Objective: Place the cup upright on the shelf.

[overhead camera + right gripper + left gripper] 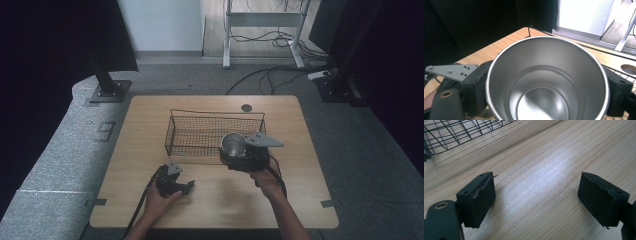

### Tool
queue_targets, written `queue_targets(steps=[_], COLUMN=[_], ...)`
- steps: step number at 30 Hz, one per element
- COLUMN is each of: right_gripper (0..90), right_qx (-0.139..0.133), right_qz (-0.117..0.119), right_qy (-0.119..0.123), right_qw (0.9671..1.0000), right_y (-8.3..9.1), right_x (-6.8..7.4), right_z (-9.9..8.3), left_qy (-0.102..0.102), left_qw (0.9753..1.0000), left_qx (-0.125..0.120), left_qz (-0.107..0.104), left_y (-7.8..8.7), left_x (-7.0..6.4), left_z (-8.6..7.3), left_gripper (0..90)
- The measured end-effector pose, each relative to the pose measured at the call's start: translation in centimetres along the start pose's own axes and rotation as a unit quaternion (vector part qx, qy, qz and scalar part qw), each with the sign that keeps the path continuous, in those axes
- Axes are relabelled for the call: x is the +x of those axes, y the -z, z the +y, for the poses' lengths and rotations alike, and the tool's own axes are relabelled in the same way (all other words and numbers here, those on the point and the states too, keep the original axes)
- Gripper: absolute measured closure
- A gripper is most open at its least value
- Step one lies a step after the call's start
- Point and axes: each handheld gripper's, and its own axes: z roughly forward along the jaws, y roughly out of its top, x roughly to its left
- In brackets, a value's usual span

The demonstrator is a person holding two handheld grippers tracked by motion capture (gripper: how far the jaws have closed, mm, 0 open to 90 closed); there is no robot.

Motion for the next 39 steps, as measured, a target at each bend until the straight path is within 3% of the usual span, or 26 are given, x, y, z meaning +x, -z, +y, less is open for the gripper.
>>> queue_targets(steps=[21, 39], right_gripper=[14.0, 14.0], right_qx=[-0.009, 0.005], right_qz=[-0.006, -0.014], right_qy=[-0.002, -0.013], right_qw=[0.9999, 0.9998], right_y=[-1.2, -2.6], right_x=[-1.1, -2.9], right_z=[1.8, 2.2], left_qy=[0.000, 0.000], left_qw=[1.0000, 1.0000], left_qx=[0.000, 0.000], left_qz=[0.001, 0.000], left_y=[0.0, 0.0], left_x=[0.0, 0.0], left_z=[0.0, 0.0], left_gripper=[14.4, 14.4])
